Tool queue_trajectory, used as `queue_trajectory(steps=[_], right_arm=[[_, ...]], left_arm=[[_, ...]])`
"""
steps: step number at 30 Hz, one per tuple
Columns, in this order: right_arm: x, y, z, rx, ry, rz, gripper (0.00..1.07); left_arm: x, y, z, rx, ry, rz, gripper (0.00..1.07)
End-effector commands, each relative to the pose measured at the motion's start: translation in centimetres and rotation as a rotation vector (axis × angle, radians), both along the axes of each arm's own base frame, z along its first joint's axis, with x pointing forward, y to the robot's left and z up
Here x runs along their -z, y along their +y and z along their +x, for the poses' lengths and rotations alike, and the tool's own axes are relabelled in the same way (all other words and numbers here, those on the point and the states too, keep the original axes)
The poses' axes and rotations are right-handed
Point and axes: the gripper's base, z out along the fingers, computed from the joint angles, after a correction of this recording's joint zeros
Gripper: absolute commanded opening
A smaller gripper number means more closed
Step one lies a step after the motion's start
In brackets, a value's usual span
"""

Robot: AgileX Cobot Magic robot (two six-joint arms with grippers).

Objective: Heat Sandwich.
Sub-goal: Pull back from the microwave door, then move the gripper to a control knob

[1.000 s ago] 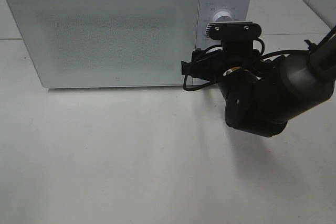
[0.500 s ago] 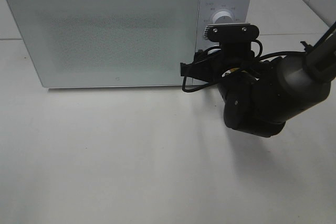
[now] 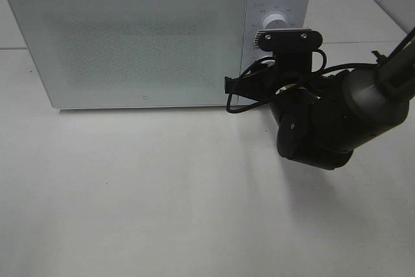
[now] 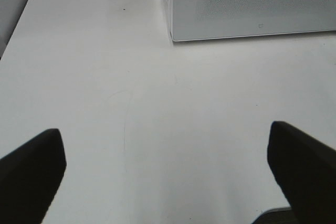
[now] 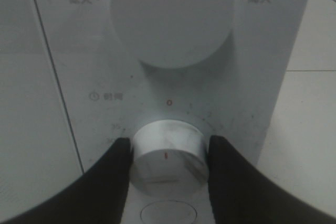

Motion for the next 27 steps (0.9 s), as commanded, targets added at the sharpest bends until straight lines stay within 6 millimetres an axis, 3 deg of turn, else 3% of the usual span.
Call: queue_trajectory(steps=[1, 11, 20, 24, 27], right_arm=[[-0.29, 0.18, 0.17, -0.020, -0.018, -0.015, 0.12], [-0.61, 0.09, 0.25, 0.001, -0.054, 0.034, 0.07], [-0.76, 0.20, 0.27, 0.059, -0.065, 0.356, 0.06], [-1.00, 0.54, 0.30, 0.072, -0.073, 0.622, 0.06], [-1.01, 0.54, 0.30, 0.090, -0.070, 0.708, 0.06]], left_arm=[[0.07, 0.01, -0.31, -0.006, -0.022, -0.010, 1.01], [0.07, 0.01, -0.31, -0.006, -0.022, -0.010, 1.01], [0.07, 0.01, -0.31, -0.006, -0.022, -0.010, 1.01], [0.07, 0.01, -0.31, -0.006, -0.022, -0.010, 1.01], [0.07, 0.01, -0.31, -0.006, -0.022, -0.010, 1.01]])
